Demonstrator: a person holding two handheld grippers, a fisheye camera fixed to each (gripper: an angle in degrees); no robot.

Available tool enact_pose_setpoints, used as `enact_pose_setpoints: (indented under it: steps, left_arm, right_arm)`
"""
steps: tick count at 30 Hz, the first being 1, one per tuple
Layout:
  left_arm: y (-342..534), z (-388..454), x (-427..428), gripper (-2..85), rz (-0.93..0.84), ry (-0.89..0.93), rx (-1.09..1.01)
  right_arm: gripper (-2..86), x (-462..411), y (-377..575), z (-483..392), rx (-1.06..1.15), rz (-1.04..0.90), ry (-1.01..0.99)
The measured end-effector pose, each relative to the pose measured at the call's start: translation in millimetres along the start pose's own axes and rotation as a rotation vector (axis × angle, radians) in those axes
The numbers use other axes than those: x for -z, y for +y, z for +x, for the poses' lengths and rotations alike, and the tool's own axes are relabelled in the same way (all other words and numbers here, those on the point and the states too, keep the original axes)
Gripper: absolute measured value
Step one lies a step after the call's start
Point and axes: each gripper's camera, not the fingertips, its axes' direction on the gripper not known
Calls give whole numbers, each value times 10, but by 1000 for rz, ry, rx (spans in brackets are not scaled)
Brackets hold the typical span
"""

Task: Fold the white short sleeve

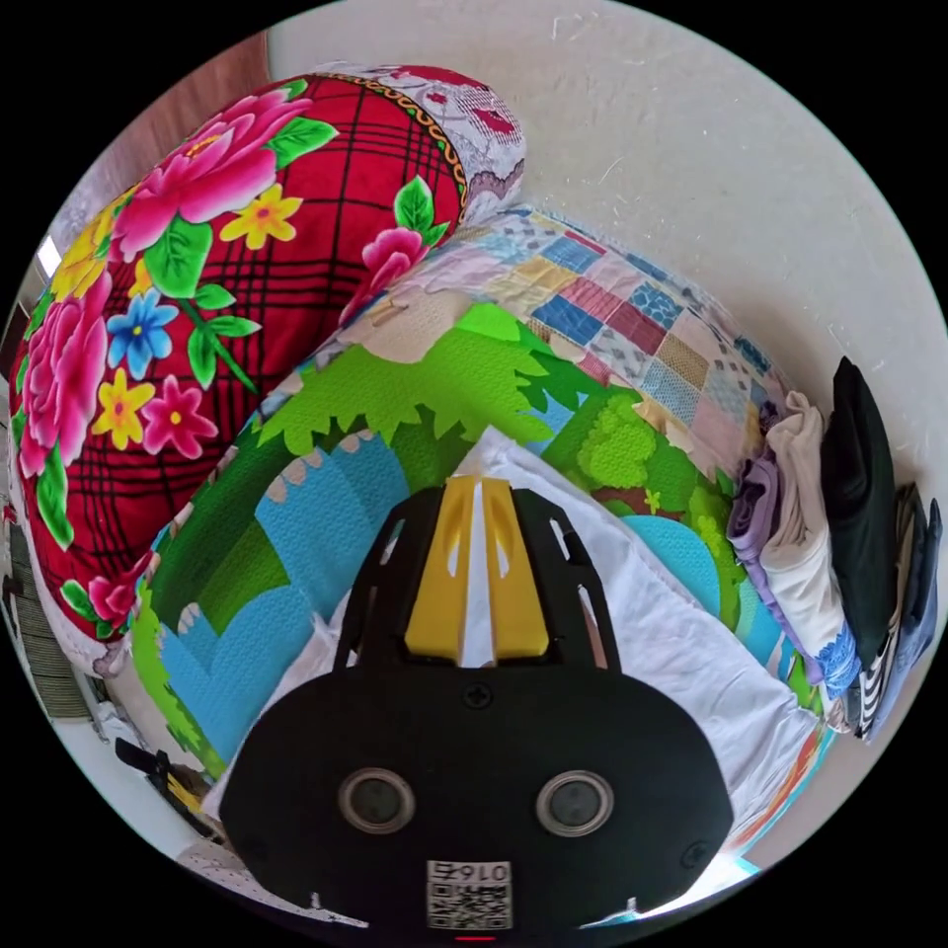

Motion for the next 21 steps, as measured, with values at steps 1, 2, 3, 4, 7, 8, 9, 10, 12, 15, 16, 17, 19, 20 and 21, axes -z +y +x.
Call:
enact_pose_setpoints:
  steps: [1,2,3,4,7,8,9,10,12,15,16,17,19,20,21]
  left_arm:
    - [10,-24,-1,-10,0,0,3]
    - [30,-72,-4,-10,2,-10,9]
    - [46,-123,-12,-10,0,-17,16]
    - [52,-149,-16,-10,-2,-16,20]
    - [83,-246,-8,-10,4,20,24]
    - [102,-270,-1,-10,7,25,19]
    - [124,-295,0,-10,6,21,17]
    - [137,-308,-3,-10,5,19,15]
    - [197,-363,-17,-10,8,22,11]
    - [280,-418,-31,-10,30,46,-2]
    - [295,-426,-37,-10,33,51,-5]
    - [322,-438,-51,-10,34,60,-13]
    - [358,-446,-77,-10,27,60,-26]
    - [385,-448,-92,-10,22,57,-38]
    - [416,-452,-108,-10,19,55,-48]
  right_arm:
    - [11,-139,-23,51,-16,3,15]
    - [7,-223,-18,109,-25,44,24]
    - [5,-277,-18,145,-31,55,31]
    - [3,-370,-11,228,-46,79,31]
    - [3,-511,-10,485,-88,71,-47]
    - [5,-518,-15,598,-92,66,-110]
    - [7,-504,-10,656,-95,74,-139]
    - [11,-463,6,771,-105,96,-182]
    - [19,-438,22,912,-123,106,-208]
    - [41,-593,-21,1009,-116,32,-209]
    - [55,-716,-40,992,-103,-14,-191]
    - [72,-855,-54,959,-95,-57,-165]
    - [92,-1055,-63,900,-93,-96,-96]
    - [101,-1165,-66,854,-89,-108,-49]
    - [104,-1215,-66,830,-82,-111,-33]
